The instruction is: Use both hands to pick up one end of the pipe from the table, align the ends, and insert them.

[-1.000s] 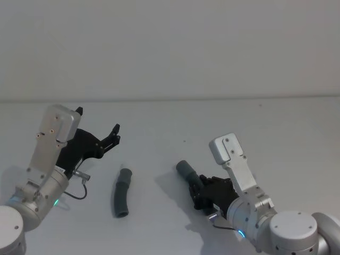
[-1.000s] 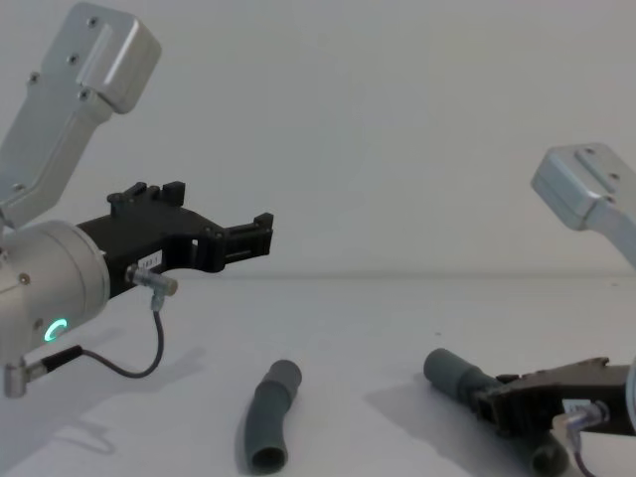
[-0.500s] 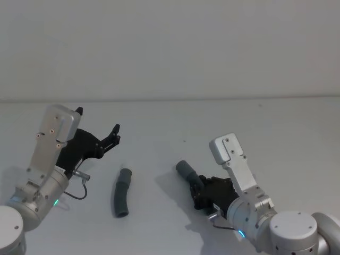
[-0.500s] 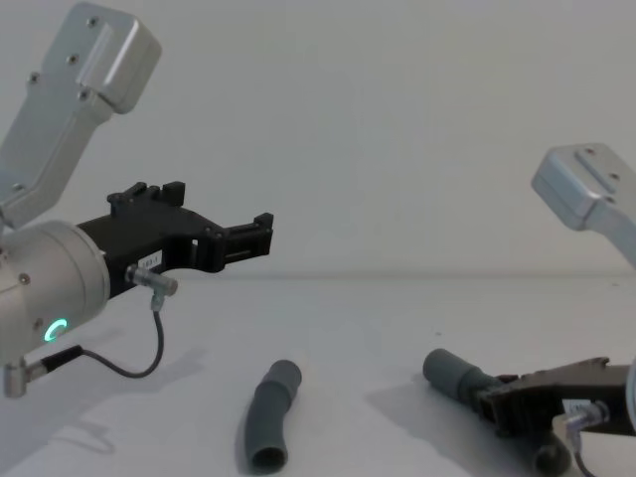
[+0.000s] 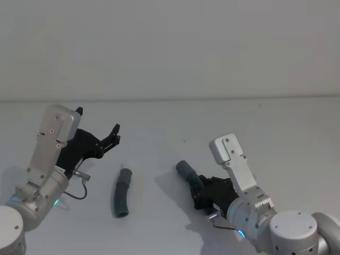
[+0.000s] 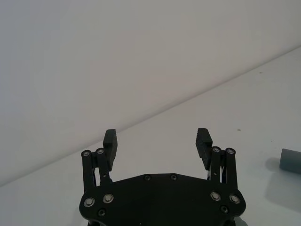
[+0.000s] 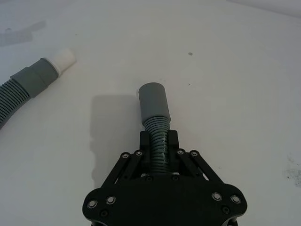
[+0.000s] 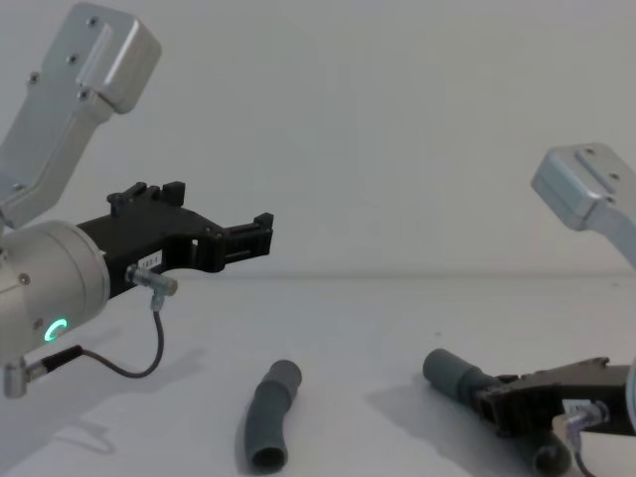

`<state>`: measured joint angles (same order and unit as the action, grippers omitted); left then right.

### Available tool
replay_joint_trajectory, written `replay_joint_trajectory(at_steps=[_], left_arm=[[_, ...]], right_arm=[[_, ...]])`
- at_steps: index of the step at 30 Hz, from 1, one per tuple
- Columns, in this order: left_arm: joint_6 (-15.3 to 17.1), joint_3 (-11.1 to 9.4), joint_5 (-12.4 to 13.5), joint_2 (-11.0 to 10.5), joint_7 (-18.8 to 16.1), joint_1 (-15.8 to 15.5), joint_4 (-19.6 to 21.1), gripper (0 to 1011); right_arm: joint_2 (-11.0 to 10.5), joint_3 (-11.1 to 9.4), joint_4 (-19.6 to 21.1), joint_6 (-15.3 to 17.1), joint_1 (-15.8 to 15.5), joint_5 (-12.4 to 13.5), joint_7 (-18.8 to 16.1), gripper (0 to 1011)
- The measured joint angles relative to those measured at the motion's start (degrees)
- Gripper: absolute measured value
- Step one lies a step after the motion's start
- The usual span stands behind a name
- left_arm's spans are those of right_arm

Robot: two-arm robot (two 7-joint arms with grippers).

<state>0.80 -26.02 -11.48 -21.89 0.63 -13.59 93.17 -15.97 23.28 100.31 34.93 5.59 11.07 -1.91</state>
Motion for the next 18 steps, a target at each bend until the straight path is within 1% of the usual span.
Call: replay_joint_trajectory(at_steps=[7,11,14,15,16,18], left_arm=[[0.1,0.0,0.1,0.0,0.0,0.0,0.1,1001],[0.8,0.2,0.4,0.0,-0.4,0.0,0.6,1001],[2.3,0.5,0.6,0.1,-0.9,0.0,1.4,1001],[3.3,0.7,0.6,0.1,-1.0,0.0,2.0,1001],[3.3,0.7,0.6,0.1,-1.0,0.0,2.0,1001],[6.0,1.1,0.4,0.1,-1.4,0.0,3.3,1001]], right_arm=[[0.0,0.0,0.0,0.0,0.0,0.0,0.0,194],[0.0,0.0,0.0,0.0,0.0,0.0,0.0,194],[0.0,0.0,0.0,0.0,0.0,0.0,0.0,194],[0.0,0.0,0.0,0.0,0.0,0.0,0.0,194],[0.0,0.0,0.0,0.0,0.0,0.0,0.0,194],[0.0,0.0,0.0,0.0,0.0,0.0,0.0,194]])
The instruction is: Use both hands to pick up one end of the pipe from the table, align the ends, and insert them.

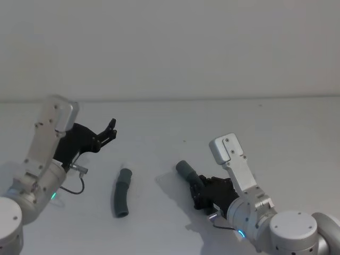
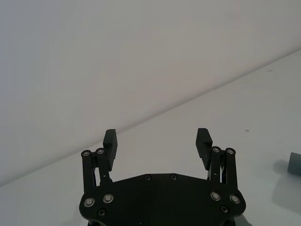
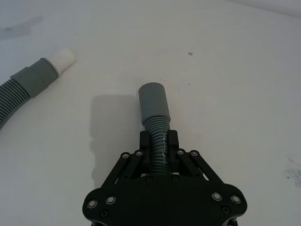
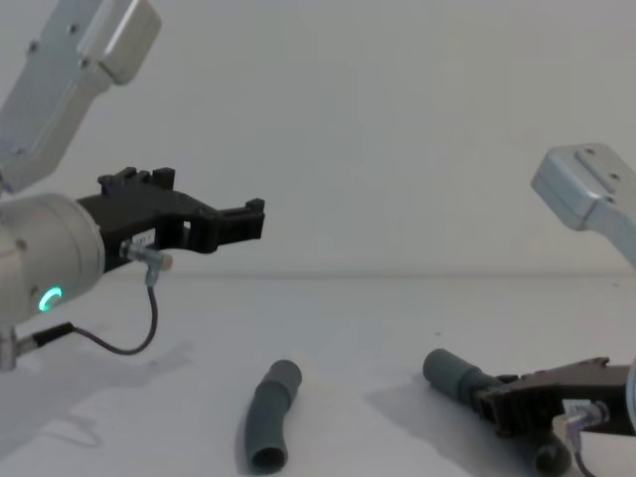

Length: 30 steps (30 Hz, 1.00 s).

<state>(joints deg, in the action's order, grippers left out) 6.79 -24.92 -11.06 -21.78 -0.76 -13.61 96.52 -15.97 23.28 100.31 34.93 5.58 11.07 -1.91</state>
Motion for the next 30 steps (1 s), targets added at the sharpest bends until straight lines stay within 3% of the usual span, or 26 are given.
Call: replay_joint_trajectory(at_steps=[9,19,30], left_arm=[[9.2,1.5,-1.4,0.3,-1.2,0.4,4.6,1001],[22.1,2.9,-3.6,0.8,-2.4,2.0,10.0,1001],[31.0,4.1,-7.5,1.4,-0.4,3.9,13.0,1001]], right_arm=[[0.0,0.0,0.0,0.0,0.0,0.0,0.0,194],[0.0,0.0,0.0,0.0,0.0,0.0,0.0,194],[0.0,0.0,0.0,0.0,0.0,0.0,0.0,194]])
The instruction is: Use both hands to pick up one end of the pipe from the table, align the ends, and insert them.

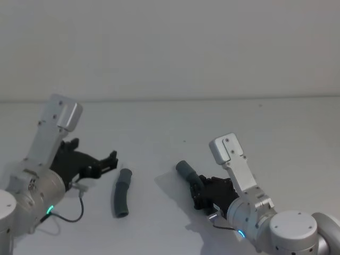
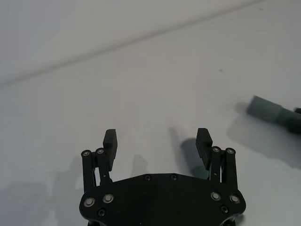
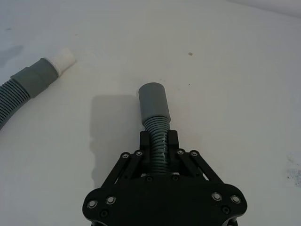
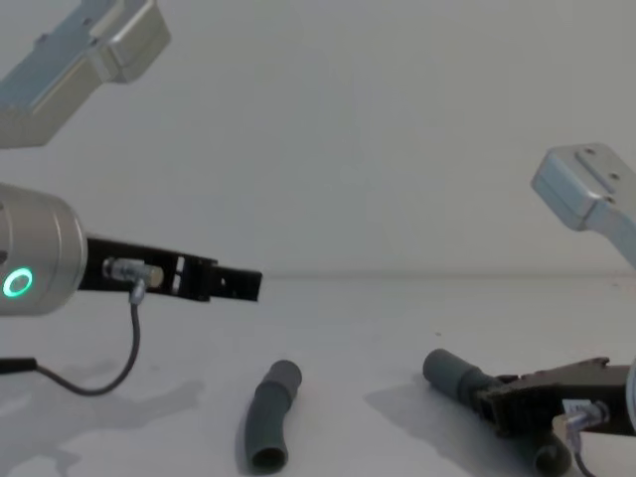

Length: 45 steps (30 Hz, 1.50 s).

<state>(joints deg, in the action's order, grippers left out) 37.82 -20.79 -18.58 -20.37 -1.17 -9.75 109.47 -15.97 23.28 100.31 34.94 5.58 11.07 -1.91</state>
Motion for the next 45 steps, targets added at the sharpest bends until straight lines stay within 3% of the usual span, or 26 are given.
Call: replay_joint_trajectory(at_steps=[6,14,31,45], left_arm=[[2.2,0.3,-2.0,0.6,1.8,0.8,0.3,1001],[3.2,-0.4,-2.3,1.8,2.5,1.1,-0.3,1001],[6.6,-3.5,2.1,4.3,-1.3,-0.7,-3.7,1001],[8.9,-3.4,2.6,6.9,-2.2,-1.6,-5.9,1001]], right_arm=[[0.0,0.0,0.0,0.0,0.0,0.0,0.0,194],[0.0,0.0,0.0,0.0,0.0,0.0,0.0,194],[0.0,0.0,0.0,0.0,0.0,0.0,0.0,194],[0.0,0.0,0.0,0.0,0.0,0.0,0.0,194]])
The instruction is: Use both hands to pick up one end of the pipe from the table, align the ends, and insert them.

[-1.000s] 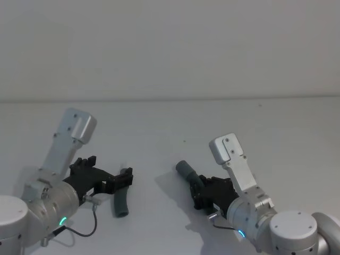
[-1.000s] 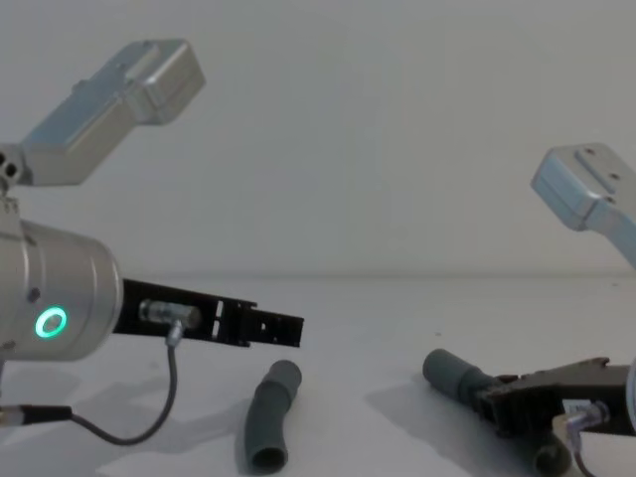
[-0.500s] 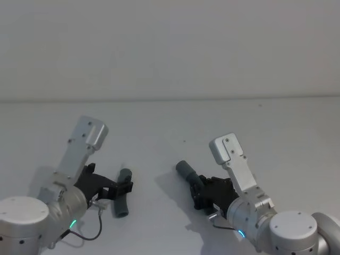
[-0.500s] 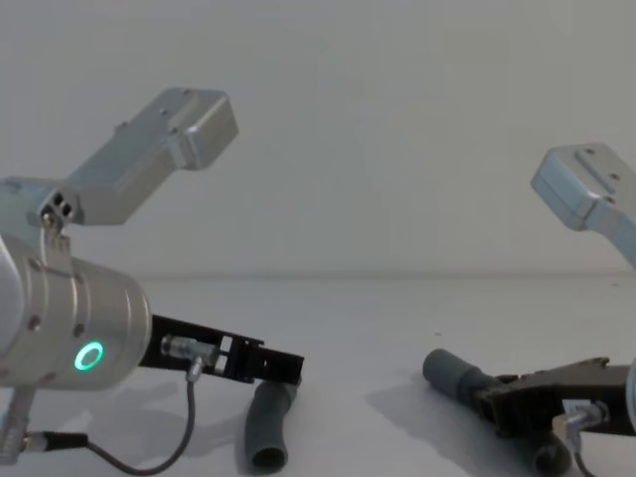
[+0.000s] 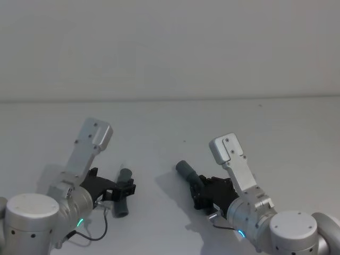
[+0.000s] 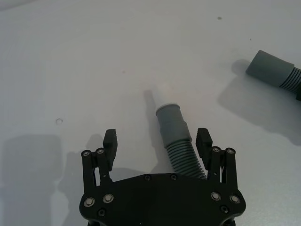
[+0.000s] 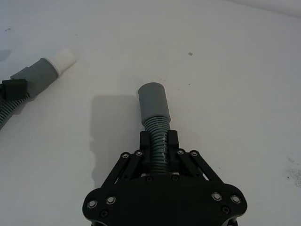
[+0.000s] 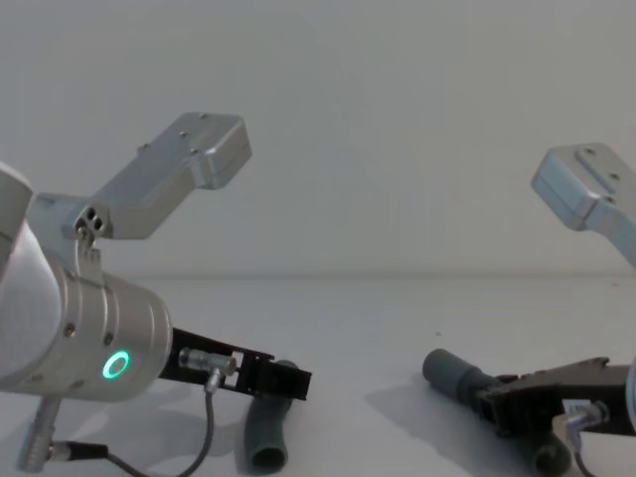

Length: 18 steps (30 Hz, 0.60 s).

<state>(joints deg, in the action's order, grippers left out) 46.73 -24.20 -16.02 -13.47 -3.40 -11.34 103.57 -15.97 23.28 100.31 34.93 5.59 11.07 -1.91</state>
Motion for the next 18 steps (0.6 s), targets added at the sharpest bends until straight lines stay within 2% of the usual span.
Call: replay_joint_trajectory(at_steps=[18], left_arm=[[2.0,1.0,-0.5,1.6,0.7,-0.8,-1.4,1001]], right_arm=[[0.0,0.0,0.0,0.0,0.0,0.0,0.0,194]])
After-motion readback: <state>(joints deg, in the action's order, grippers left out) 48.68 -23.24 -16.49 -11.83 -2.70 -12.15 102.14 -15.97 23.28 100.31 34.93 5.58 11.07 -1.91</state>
